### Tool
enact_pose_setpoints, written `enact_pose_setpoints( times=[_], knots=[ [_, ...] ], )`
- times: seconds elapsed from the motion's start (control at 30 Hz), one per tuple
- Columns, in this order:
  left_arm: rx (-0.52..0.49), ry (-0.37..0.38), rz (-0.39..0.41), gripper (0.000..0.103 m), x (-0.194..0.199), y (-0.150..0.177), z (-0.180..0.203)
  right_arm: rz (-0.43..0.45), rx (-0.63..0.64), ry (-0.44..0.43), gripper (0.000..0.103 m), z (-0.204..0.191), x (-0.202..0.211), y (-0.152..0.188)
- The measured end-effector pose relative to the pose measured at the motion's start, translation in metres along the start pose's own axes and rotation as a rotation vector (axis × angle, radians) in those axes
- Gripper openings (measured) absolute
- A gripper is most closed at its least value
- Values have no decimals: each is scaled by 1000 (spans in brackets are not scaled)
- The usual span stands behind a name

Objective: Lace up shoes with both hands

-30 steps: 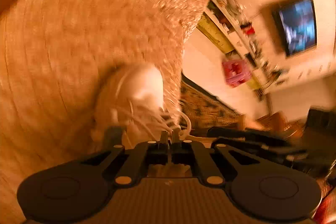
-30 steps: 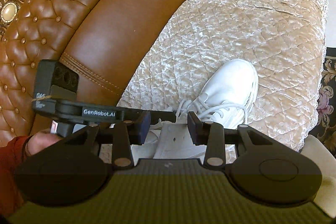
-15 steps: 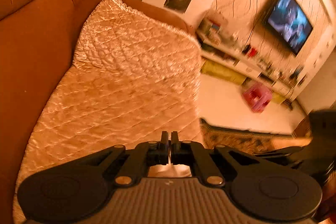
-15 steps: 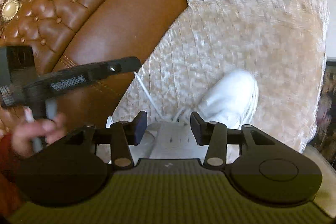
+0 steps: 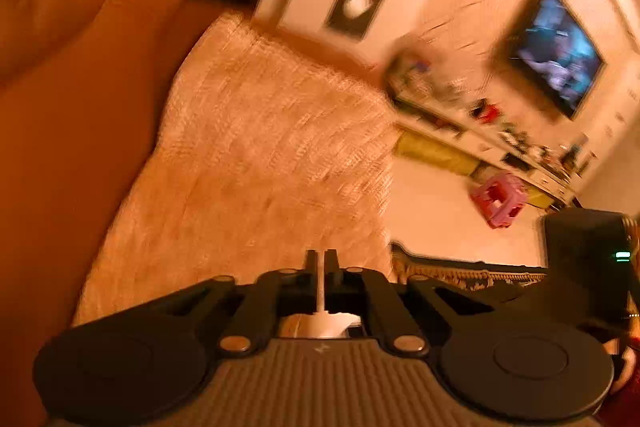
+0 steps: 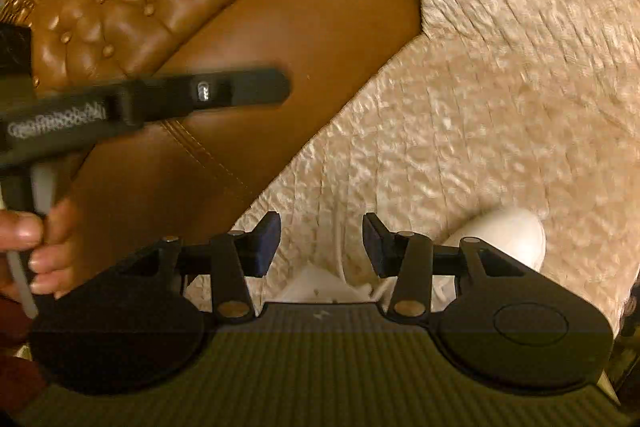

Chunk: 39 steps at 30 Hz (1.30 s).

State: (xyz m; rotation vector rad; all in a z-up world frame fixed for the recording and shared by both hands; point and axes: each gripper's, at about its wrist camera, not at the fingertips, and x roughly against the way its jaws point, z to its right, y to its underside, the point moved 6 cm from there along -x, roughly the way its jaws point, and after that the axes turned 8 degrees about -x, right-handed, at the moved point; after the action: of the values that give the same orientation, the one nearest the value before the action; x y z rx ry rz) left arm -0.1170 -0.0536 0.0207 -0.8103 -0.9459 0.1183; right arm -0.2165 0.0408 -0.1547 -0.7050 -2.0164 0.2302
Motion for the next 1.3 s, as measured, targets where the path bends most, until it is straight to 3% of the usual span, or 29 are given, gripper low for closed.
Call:
enact_pose_setpoints(
  times=[0.13,0.23,0.4,0.47,0.57,0.67,0.83,1.0,1.1,1.2,1.3],
  knots=[
    [65,-29,-64,7,-16,21,-23,-8,18,29,52,2,-3,2],
    [44,-90,-102,42,-20,29,-30,-24,34,47,52,2,-14,-5],
    [17,-144,-132,51,-17,36,-36,-93,61,70,51,-5,-37,-7],
    [-2,-161,-146,53,-22,38,-36,-123,69,73,18,-7,-43,-2],
    [-13,-168,-173,58,-25,42,-34,-115,40,63,6,-6,-43,1],
    [-35,-170,-196,63,-25,47,-30,-61,-18,59,5,-1,-36,-5],
    [-108,-133,-195,67,-28,49,-8,21,-202,-41,5,19,-16,-16],
    [-195,-96,-188,70,-34,48,17,48,-248,-73,5,19,-12,-14],
    [-207,-80,-178,61,-40,47,24,48,-270,-86,5,20,-14,-11],
    [-207,-59,-168,47,-42,46,27,53,-283,-98,5,19,-12,-8],
    [-203,-39,-159,45,-43,46,29,56,-321,-126,5,23,-11,-6]
  ],
)
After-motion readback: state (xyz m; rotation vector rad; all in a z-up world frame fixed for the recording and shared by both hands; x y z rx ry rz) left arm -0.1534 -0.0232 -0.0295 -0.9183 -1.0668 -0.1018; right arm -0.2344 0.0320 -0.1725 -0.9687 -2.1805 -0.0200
